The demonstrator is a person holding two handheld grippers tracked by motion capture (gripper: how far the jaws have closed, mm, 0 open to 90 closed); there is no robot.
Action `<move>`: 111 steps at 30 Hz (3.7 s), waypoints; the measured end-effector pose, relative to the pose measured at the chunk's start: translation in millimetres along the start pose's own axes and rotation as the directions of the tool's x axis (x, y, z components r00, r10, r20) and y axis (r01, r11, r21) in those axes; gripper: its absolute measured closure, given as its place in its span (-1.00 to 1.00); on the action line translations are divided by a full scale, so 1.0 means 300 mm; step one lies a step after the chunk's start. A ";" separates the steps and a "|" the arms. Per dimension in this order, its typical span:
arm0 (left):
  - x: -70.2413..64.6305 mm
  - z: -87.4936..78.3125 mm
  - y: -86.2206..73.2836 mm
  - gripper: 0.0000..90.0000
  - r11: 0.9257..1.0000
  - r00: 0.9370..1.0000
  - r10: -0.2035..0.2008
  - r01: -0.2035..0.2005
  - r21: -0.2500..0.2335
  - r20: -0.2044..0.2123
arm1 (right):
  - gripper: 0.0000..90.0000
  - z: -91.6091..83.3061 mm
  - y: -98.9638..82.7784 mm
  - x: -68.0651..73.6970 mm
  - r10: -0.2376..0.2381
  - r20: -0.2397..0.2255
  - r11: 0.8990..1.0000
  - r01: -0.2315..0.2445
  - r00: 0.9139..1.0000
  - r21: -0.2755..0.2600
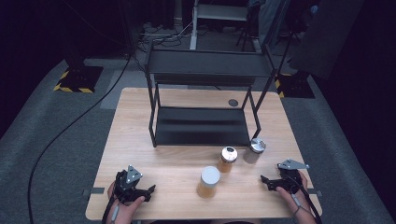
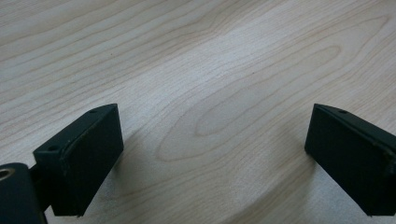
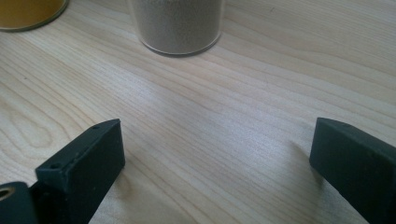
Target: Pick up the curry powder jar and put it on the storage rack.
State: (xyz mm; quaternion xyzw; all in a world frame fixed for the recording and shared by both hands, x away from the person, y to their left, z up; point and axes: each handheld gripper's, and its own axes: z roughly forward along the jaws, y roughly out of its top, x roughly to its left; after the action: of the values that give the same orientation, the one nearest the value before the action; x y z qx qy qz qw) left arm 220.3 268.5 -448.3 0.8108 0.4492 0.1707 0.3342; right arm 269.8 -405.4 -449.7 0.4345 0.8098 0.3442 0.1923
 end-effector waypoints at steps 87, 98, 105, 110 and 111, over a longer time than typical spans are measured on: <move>-0.263 -0.089 0.399 -0.81 0.948 0.914 0.277 -0.209 -0.241 0.297 | -0.93 -0.001 0.000 0.004 0.002 0.005 1.000 -0.002 1.000 0.002; -0.290 -0.050 0.424 -0.81 0.946 0.904 0.289 -0.219 -0.238 0.315 | -0.93 -0.001 0.000 0.004 0.002 0.004 1.000 -0.002 1.000 0.002; -0.302 -0.032 0.436 -0.81 0.944 0.897 0.298 -0.226 -0.239 0.326 | -0.93 -0.001 0.000 0.003 0.002 0.004 1.000 -0.002 1.000 0.002; -0.314 -0.013 0.445 -0.81 0.943 0.892 0.303 -0.231 -0.238 0.334 | -0.93 -0.001 0.000 0.004 0.002 0.005 1.000 -0.002 1.000 0.001; -0.316 -0.009 0.446 -0.81 0.943 0.891 0.305 -0.233 -0.238 0.335 | -0.93 -0.001 -0.001 0.004 0.003 0.005 1.000 -0.003 1.000 0.001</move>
State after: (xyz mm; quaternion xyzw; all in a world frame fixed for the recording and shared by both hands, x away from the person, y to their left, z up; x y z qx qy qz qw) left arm 250.0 139.8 -351.1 0.8469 0.2430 0.1033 0.4615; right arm 268.8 -404.6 -449.6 0.4367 0.8089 0.3428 0.1937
